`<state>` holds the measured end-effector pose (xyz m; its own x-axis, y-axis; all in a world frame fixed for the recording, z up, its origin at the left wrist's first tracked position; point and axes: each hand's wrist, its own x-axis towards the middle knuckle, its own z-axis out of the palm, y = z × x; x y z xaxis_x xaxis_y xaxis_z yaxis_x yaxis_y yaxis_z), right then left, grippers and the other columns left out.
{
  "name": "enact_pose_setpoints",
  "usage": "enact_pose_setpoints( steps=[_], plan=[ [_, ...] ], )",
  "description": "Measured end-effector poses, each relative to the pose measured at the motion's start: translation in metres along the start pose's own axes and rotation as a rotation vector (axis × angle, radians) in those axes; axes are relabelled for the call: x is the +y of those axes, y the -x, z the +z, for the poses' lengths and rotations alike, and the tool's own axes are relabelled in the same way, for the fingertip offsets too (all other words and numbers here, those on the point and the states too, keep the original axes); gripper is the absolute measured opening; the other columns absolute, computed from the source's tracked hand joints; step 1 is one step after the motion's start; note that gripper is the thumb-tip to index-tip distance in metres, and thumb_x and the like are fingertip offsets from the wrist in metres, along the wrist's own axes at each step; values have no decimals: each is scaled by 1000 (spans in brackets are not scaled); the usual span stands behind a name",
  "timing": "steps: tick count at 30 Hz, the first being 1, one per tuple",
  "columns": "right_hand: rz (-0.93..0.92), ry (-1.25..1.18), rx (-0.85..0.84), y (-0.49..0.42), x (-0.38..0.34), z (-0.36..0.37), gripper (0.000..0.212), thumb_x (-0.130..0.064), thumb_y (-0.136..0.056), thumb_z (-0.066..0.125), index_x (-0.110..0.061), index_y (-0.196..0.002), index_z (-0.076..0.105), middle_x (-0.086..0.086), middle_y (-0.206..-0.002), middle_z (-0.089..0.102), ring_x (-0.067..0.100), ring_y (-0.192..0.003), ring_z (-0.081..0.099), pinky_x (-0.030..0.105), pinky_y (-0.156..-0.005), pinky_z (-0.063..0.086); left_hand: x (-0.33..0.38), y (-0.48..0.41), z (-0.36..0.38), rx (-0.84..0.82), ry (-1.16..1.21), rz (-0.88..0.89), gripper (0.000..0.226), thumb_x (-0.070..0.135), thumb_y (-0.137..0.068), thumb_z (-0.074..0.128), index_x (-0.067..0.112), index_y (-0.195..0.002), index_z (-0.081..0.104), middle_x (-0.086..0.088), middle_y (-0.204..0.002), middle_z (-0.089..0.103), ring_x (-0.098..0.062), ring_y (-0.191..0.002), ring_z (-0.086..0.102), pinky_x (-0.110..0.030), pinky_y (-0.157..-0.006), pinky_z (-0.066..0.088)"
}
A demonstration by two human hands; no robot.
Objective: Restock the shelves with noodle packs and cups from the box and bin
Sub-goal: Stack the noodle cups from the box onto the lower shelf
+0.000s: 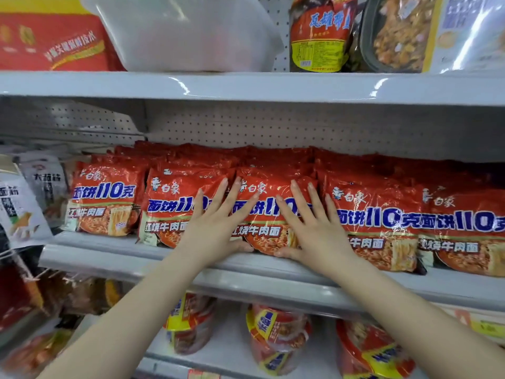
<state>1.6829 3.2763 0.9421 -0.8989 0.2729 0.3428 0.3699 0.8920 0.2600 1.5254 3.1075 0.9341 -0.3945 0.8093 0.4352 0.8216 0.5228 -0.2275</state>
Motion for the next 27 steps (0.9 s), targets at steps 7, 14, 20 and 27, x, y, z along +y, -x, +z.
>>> enact_pose_setpoints(
  steps=[7, 14, 20, 27],
  plan=[
    [40, -31, 28, -1, -5, -2, 110, -80, -78, 46, -36, -150, -26, 1, -152, -43, 32, -143, -33, 56, -119, -10, 3, 0, 3, 20, -16, -30, 105, 76, -83, 47, 43, -148, -28, -2, -159, -33, -28, -145, -32, -62, -117, -9],
    [0, -123, 55, 15, -13, -14, 100, -80, -84, 34, -30, -153, -17, 5, -158, -32, 29, -145, -30, 56, -119, -9, 13, 27, -16, -4, 41, -101, 101, 72, -88, 43, 37, -149, -29, 0, -156, -38, -23, -143, -36, -59, -118, -11],
    [-116, -172, 80, 15, -23, -23, 97, -76, -87, 35, -27, -154, -16, 5, -157, -32, 29, -144, -31, 52, -118, -13, -14, 67, -23, -46, 34, -301, 101, 72, -88, 46, 37, -150, -26, 2, -159, -31, -22, -146, -31, -57, -116, -12],
    [-214, -237, 63, 11, -68, -22, 93, -73, -89, 31, -27, -154, -17, 5, -158, -32, 28, -144, -32, 53, -120, -11, -65, 103, -25, -104, -43, -397, 100, 70, -89, 46, 35, -153, -23, -3, -161, -29, -26, -148, -26, -61, -118, -3]
  ],
)
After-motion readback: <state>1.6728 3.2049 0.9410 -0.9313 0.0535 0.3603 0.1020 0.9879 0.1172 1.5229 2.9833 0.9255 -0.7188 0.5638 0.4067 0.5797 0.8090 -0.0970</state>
